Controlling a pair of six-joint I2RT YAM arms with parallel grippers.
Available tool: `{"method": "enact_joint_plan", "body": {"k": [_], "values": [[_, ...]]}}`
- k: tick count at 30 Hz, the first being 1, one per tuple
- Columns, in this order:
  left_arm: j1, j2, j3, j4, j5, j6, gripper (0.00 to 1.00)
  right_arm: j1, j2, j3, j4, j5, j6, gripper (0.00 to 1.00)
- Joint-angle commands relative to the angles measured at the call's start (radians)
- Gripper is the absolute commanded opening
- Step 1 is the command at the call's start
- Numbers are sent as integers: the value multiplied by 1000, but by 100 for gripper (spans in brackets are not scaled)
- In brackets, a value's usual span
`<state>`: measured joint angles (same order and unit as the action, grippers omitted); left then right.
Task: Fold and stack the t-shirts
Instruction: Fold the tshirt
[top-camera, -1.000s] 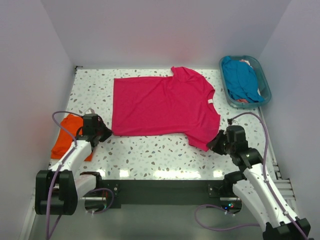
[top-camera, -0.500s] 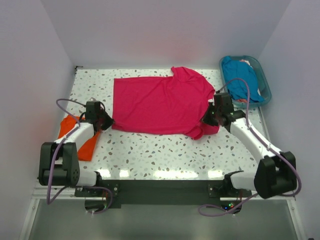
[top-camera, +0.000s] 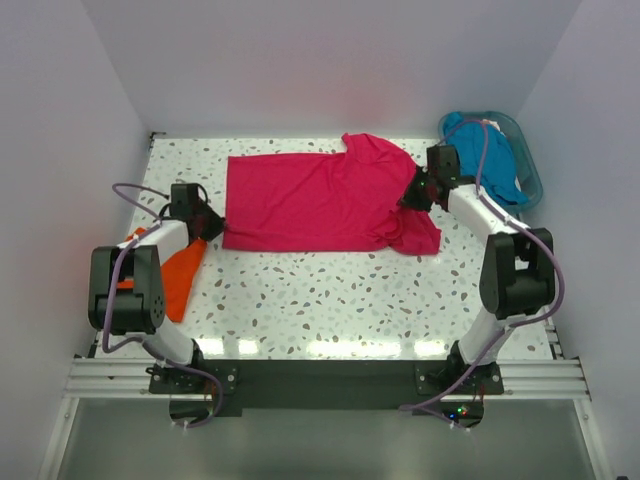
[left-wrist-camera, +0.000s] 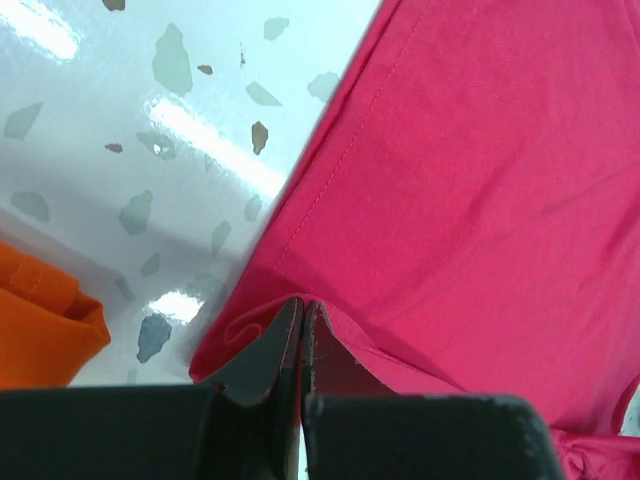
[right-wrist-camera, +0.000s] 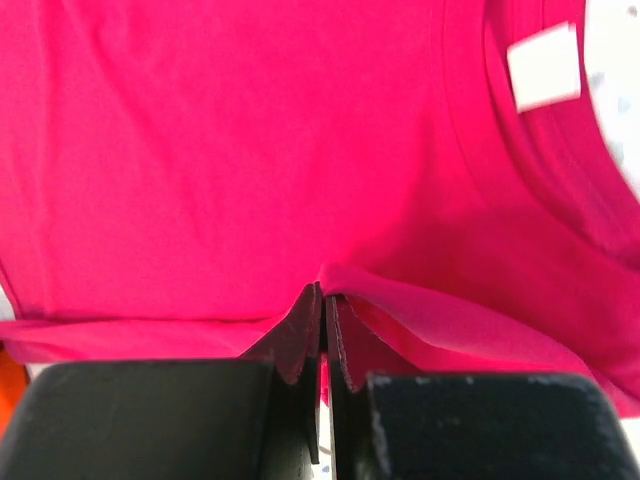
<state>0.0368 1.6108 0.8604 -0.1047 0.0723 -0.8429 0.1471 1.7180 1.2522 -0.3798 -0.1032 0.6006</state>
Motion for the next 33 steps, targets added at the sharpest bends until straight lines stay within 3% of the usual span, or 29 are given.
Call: {"method": "enact_joint_plan", "body": {"k": [1, 14, 33], "values": [[21, 29, 55, 59, 14, -24, 0, -26, 46, 110, 38, -55, -15, 0], [54, 89, 130, 88, 72, -31, 0, -52, 181, 318, 10, -81, -10, 0], [83, 207, 216, 217, 161, -44, 0, -89, 301, 429, 1, -104, -15, 0]]}}
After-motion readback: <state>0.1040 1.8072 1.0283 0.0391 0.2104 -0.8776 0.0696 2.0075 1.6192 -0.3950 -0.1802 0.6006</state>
